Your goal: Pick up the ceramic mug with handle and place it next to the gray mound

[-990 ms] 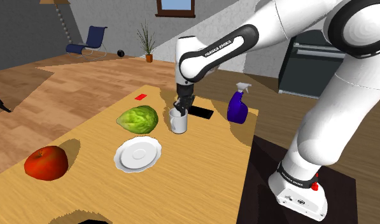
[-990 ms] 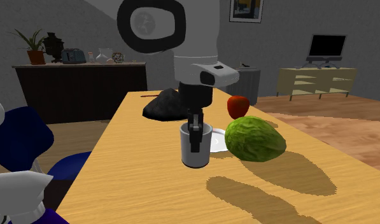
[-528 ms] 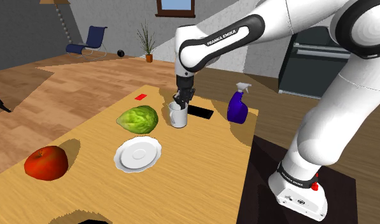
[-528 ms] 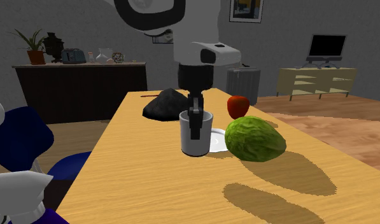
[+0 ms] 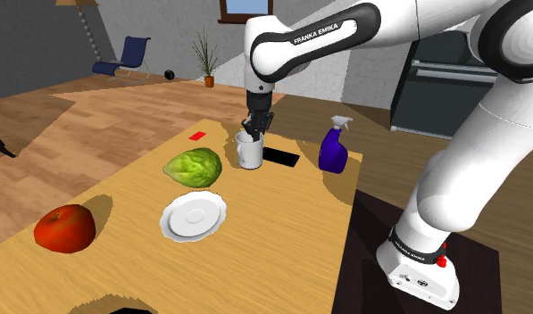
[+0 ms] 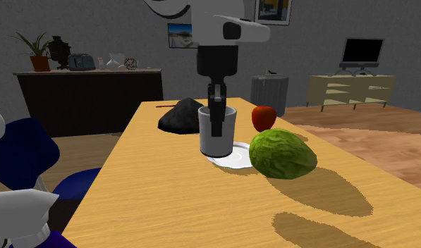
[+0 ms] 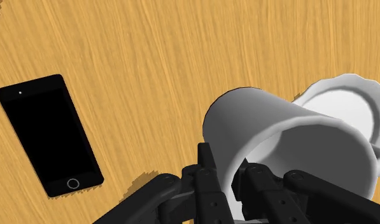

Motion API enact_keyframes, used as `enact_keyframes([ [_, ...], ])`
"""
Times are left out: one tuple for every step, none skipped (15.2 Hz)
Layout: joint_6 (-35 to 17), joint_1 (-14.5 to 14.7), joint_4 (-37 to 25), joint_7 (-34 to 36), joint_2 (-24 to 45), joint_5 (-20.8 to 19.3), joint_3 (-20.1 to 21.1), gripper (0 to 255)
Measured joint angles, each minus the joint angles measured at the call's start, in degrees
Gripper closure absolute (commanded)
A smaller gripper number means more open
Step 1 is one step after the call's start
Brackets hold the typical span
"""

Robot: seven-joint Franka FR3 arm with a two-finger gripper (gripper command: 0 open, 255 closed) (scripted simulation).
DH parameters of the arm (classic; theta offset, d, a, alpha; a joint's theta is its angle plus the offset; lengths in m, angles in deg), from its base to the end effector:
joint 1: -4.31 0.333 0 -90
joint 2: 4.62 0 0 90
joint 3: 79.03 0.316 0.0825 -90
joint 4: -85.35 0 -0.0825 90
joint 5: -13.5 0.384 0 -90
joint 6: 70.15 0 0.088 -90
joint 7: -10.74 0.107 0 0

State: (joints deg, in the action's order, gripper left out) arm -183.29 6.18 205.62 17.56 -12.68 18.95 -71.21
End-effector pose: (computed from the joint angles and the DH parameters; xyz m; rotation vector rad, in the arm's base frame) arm 0.5054 0.0946 0.4826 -3.0714 -0.0187 -0.0082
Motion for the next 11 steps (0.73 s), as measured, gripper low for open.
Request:
enact_keyframes([
  [0.71,-0.02,-0.58,0.01,-0.12,-0.01,-0.03,255],
  [1.49,0.03,-1.35,0.2,-0.14,-0.02,0.03,255],
  [2.29,0.01,-2.04,0.22,-0.26,-0.04,0.0,255],
  [3.01,0.0,-2.51,0.25,-0.51,-0.03,-0.02,255],
  [3.77,-0.05,-3.13,0.19,-0.65,-0.05,-0.1,255],
  [4.44,-0.05,-3.61,0.25,-0.84,-0.05,-0.1,255],
  [5.25,-0.11,-4.16,0.16,-1.09,-0.05,-0.2,255],
  [5.97,-0.12,-5.05,0.22,-0.93,-0.09,-0.21,255],
  [6.72,-0.07,-5.68,0.4,-1.06,-0.09,-0.14,255],
  [7.72,-0.07,-6.67,0.49,-1.08,-0.12,-0.14,255],
  [8.43,-0.05,-7.38,0.59,-1.08,-0.13,-0.13,255],
])
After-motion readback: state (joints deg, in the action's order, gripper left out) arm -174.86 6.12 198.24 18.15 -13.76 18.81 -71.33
